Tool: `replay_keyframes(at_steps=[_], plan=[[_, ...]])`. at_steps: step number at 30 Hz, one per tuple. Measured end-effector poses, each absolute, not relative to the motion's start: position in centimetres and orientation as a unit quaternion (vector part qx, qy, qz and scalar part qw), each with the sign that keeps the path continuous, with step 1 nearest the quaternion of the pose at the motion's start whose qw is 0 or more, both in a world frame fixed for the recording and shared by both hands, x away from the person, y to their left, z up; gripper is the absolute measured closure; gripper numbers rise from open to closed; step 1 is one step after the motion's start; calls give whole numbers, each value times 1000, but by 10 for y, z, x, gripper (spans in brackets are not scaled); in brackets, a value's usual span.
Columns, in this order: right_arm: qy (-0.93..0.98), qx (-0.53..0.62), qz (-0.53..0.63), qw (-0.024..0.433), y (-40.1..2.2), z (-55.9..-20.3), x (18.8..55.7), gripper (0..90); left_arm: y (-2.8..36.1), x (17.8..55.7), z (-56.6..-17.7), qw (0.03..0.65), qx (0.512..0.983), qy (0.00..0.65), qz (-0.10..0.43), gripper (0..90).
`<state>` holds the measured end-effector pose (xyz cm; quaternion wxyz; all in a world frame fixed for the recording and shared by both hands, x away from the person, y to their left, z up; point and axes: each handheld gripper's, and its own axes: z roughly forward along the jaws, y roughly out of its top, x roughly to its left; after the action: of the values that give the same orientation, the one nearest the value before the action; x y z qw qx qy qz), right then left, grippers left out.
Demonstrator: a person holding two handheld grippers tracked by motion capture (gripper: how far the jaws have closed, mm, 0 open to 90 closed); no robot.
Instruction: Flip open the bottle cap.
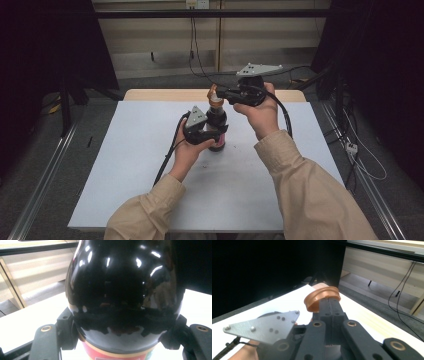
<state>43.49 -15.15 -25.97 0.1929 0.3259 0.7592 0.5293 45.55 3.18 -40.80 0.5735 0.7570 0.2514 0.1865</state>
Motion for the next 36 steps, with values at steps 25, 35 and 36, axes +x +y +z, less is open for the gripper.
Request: replay_keyframes(at_steps=[25, 35, 36], plan=[[745, 336, 537, 210, -168, -265, 422, 694, 35, 453, -408, 574, 752, 263, 187, 289], [744, 344, 532, 211, -175, -277, 413, 497, 53, 448, -401, 583, 753, 271, 145, 228], [744, 347, 531, 211, -175, -279, 412, 479, 54, 446, -401, 583, 753, 270, 144, 224]])
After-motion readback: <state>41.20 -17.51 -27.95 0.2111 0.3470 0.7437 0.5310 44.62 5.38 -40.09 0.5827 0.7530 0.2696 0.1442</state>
